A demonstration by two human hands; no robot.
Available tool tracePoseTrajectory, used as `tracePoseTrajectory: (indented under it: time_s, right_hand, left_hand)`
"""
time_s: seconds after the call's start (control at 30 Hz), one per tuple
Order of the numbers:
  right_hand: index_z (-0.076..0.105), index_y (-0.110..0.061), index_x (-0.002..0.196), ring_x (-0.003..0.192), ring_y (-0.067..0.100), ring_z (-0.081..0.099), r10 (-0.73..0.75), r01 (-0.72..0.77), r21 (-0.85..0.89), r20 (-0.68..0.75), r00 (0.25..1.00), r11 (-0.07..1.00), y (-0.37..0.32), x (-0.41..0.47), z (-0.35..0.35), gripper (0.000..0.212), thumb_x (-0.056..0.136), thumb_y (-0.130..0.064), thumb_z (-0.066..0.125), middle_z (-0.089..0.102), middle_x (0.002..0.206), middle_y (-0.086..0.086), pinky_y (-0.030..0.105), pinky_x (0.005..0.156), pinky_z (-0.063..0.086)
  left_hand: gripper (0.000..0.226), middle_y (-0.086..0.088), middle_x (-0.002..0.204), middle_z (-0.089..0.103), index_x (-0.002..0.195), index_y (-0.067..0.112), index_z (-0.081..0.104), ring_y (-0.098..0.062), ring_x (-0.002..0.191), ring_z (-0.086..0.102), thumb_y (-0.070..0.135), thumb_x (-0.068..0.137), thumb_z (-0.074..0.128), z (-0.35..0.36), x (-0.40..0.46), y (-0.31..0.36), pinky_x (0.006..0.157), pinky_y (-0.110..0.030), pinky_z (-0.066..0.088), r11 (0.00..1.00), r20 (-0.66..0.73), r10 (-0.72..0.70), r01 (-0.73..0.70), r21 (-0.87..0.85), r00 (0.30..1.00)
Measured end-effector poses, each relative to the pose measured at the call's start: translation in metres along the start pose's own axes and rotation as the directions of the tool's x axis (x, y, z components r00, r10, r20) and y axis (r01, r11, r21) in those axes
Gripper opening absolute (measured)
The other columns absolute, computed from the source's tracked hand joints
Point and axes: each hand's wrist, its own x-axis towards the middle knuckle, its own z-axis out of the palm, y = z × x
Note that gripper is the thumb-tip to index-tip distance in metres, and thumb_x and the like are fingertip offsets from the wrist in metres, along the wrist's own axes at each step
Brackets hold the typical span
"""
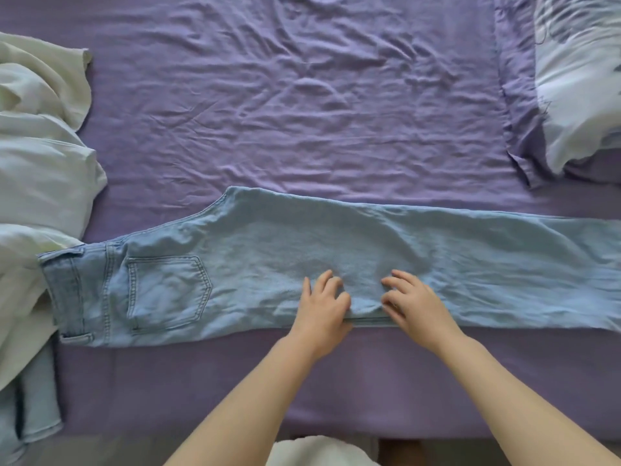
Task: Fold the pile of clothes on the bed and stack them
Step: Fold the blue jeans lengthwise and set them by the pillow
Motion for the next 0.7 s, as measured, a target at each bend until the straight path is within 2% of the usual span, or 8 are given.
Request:
tracePoseTrajectory:
  time_s: [0.03,0.17,0.27,0.4,0.47,0.57,0.63,0.7]
  right_hand:
    - [0.072,-0.004,0.080,0.114,0.037,0.058,0.041,-0.042,0.055,0.030,0.999,0.998,0.005,0.001,-0.002,0.006,0.077,-0.007,0.077,0.068,0.104,0.012,0.051,0.085,0.051]
    - [0.069,-0.013,0.105,0.132,0.021,0.038,0.099,-0.105,0.037,0.146,0.984,0.994,0.016,0.005,0.005,0.023,0.095,-0.029,0.056,0.059,0.120,-0.001,0.035,0.107,0.030]
    - [0.061,-0.013,0.107,0.132,0.021,0.037,0.104,-0.103,-0.014,0.118,0.988,0.995,0.013,-0.007,0.006,0.026,0.085,-0.027,0.067,0.054,0.122,0.000,0.033,0.103,0.028]
    - [0.066,-0.002,0.084,0.102,0.036,0.060,0.177,-0.175,0.024,-0.083,0.981,0.984,0.023,-0.028,0.005,0.010,0.075,0.000,0.071,0.063,0.097,0.015,0.041,0.083,0.045]
    - [0.068,-0.003,0.091,0.114,0.032,0.055,0.180,-0.180,0.009,-0.066,0.981,0.984,0.030,-0.032,0.005,0.009,0.087,-0.009,0.062,0.063,0.106,0.011,0.039,0.090,0.041]
    - [0.070,-0.010,0.100,0.135,0.018,0.034,0.196,-0.197,-0.001,0.074,0.978,0.980,0.040,-0.035,0.008,0.033,0.099,-0.030,0.044,0.056,0.125,-0.002,0.033,0.106,0.023]
    - [0.068,-0.012,0.104,0.139,0.017,0.028,0.212,-0.211,-0.011,0.069,0.975,0.977,0.044,-0.038,0.008,0.035,0.099,-0.037,0.044,0.053,0.131,-0.003,0.035,0.110,0.017]
    - [0.056,-0.019,0.124,0.143,0.015,0.021,0.285,-0.282,-0.055,0.065,0.956,0.958,0.049,-0.048,0.008,0.036,0.099,-0.041,0.042,0.043,0.144,-0.003,0.044,0.113,0.014]
  left_hand:
    - [0.036,-0.006,0.145,0.028,0.119,0.015,0.050,-0.023,0.145,0.005,0.035,0.090,0.057,0.004,0.001,0.004,0.115,-0.056,0.008,1.000,-0.014,-0.031,0.031,-0.003,0.999]
    - [0.022,-0.004,0.142,0.033,0.115,0.017,0.053,-0.021,0.143,0.012,0.025,0.097,0.044,0.010,0.008,0.011,0.112,-0.052,0.016,0.992,-0.054,-0.102,0.106,0.068,0.993]
    - [0.022,-0.001,0.141,0.038,0.113,0.016,0.059,-0.019,0.142,0.016,0.024,0.100,0.043,0.009,0.011,0.007,0.112,-0.047,0.018,0.995,-0.078,-0.099,0.101,0.018,0.992]
    - [0.031,0.001,0.134,0.048,0.109,0.012,0.066,-0.020,0.134,0.029,0.026,0.102,0.039,-0.003,0.012,-0.002,0.101,-0.031,0.029,0.988,-0.058,-0.093,0.085,-0.128,0.994]
    - [0.037,0.000,0.135,0.048,0.109,0.009,0.067,-0.021,0.131,0.030,0.028,0.102,0.037,-0.008,0.015,-0.002,0.101,-0.031,0.031,0.983,0.003,-0.113,0.112,-0.144,0.994]
    - [0.046,0.003,0.133,0.048,0.101,0.010,0.073,-0.021,0.130,0.029,0.038,0.102,0.035,-0.011,0.020,0.006,0.106,-0.035,0.029,0.980,0.061,-0.170,0.175,-0.096,0.984]
    - [0.044,0.001,0.133,0.046,0.108,0.010,0.068,-0.022,0.129,0.030,0.040,0.101,0.036,-0.008,0.023,0.015,0.105,-0.035,0.031,0.975,0.034,-0.224,0.224,0.001,0.974]
    - [0.038,-0.003,0.135,0.041,0.122,0.014,0.054,-0.022,0.129,0.030,0.040,0.097,0.043,-0.002,0.024,0.026,0.104,-0.036,0.032,0.953,-0.036,-0.300,0.301,0.031,0.953]
